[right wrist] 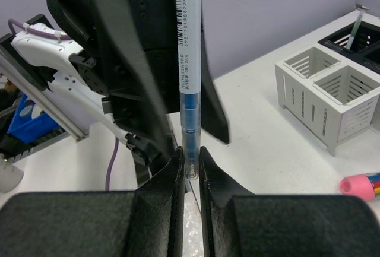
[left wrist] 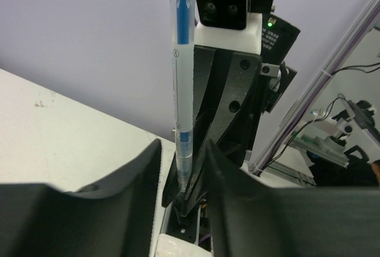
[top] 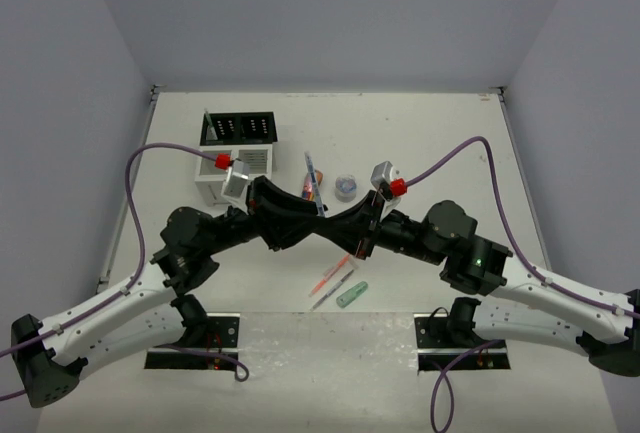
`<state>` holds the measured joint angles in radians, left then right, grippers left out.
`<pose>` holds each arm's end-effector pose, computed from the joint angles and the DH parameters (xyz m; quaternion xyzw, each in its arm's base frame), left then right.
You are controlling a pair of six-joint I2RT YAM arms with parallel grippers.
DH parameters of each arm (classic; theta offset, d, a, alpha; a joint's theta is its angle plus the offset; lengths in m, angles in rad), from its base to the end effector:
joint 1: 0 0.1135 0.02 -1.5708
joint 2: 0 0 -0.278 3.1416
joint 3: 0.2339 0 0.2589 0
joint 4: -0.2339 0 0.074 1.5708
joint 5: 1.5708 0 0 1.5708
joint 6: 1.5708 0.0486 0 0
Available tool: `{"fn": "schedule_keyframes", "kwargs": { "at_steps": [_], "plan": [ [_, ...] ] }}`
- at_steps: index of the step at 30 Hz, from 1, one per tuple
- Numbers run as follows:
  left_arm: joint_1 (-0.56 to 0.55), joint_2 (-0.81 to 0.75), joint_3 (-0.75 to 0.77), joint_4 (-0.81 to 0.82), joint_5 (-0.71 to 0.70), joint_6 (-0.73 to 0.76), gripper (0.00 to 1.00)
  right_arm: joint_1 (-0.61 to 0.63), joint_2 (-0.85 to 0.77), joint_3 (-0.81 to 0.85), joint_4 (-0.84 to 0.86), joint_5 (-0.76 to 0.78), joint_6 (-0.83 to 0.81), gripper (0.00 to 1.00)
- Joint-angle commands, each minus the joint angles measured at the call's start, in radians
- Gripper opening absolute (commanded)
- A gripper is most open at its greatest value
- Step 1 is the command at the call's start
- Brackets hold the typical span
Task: Sort the stationery into containers
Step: Close the pen cap on the pen.
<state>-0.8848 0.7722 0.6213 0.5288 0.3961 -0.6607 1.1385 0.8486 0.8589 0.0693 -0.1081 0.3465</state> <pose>0.1054 -0.1584 0.3728 0.2233 0.5291 -0.6454 0.5036 0.0830 0.1923 0.3944 -0.2979 0.6097 0.5230 0.5157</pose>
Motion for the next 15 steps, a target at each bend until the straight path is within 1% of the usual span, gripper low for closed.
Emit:
{"fn": "schedule_keyframes", "kwargs": {
  "at_steps": [1, 2, 4, 5, 7, 9, 11, 15],
  "plan": [
    [-0.002, -0.005, 0.063, -0.034, -0.014, 0.044, 0.53, 0.003, 0.0, -0.003, 0.044, -0.019, -0.024, 0.0],
    [-0.002, -0.011, 0.07, -0.041, -0.022, 0.049, 0.58, 0.002, 0.002, -0.004, 0.043, -0.019, -0.024, 0.0],
    [-0.002, -0.02, 0.081, -0.073, -0.055, 0.064, 0.78, 0.002, 0.003, -0.004, 0.041, -0.023, -0.024, 0.0],
    [-0.003, -0.026, 0.088, -0.09, -0.075, 0.072, 0.85, 0.001, 0.004, -0.005, 0.04, -0.026, -0.024, 0.0],
    [-0.002, -0.037, 0.11, -0.132, -0.111, 0.09, 0.95, 0.003, 0.007, -0.006, 0.043, -0.043, -0.026, 0.0],
    [-0.002, -0.041, 0.122, -0.156, -0.176, 0.1, 1.0, 0.003, 0.011, 0.001, 0.038, -0.058, -0.027, 0.0],
    [-0.002, -0.042, 0.139, -0.166, -0.225, 0.112, 1.0, 0.001, 0.022, 0.009, 0.03, -0.065, -0.027, 0.0],
    [-0.002, -0.027, 0.182, -0.17, -0.232, 0.126, 1.0, 0.001, 0.032, 0.014, 0.029, -0.068, -0.026, 0.0]
  ]
}}
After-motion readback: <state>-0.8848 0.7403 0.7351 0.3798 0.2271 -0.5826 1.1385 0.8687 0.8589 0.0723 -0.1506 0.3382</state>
